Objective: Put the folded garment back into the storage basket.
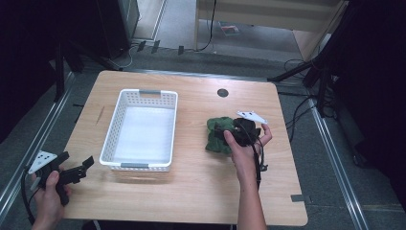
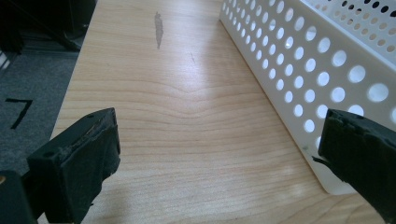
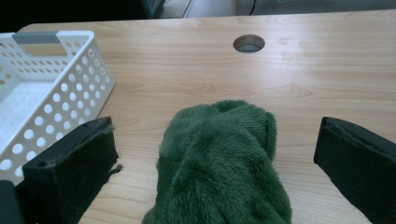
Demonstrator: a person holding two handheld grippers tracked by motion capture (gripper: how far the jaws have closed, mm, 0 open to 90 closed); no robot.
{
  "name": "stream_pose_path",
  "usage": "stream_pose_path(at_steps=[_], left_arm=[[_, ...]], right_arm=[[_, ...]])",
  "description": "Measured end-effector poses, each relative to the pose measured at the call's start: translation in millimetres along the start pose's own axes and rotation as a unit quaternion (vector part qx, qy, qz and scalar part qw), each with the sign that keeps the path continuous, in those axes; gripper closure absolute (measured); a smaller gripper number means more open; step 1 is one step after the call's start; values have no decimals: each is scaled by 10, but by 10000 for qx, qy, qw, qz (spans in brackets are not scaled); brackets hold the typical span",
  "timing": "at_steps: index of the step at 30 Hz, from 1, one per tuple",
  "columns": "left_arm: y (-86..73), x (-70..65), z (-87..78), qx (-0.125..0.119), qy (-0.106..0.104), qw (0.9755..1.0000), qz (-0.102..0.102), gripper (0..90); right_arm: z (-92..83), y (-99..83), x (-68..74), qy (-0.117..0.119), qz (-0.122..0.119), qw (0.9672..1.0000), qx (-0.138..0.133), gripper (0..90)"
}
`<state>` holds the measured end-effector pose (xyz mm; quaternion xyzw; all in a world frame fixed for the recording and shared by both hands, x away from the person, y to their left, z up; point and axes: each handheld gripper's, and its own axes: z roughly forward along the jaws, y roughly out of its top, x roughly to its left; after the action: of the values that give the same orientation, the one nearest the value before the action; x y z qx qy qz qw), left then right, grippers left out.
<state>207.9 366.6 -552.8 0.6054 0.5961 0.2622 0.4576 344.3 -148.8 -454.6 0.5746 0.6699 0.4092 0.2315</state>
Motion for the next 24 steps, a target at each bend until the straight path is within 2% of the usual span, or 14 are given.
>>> stream_pose_path(at_steps=[24], left_arm=[[0,3,4,-4,-15,10000,-11,0]], right_arm=[[454,-132,-19,-181,187,9978,604,0]])
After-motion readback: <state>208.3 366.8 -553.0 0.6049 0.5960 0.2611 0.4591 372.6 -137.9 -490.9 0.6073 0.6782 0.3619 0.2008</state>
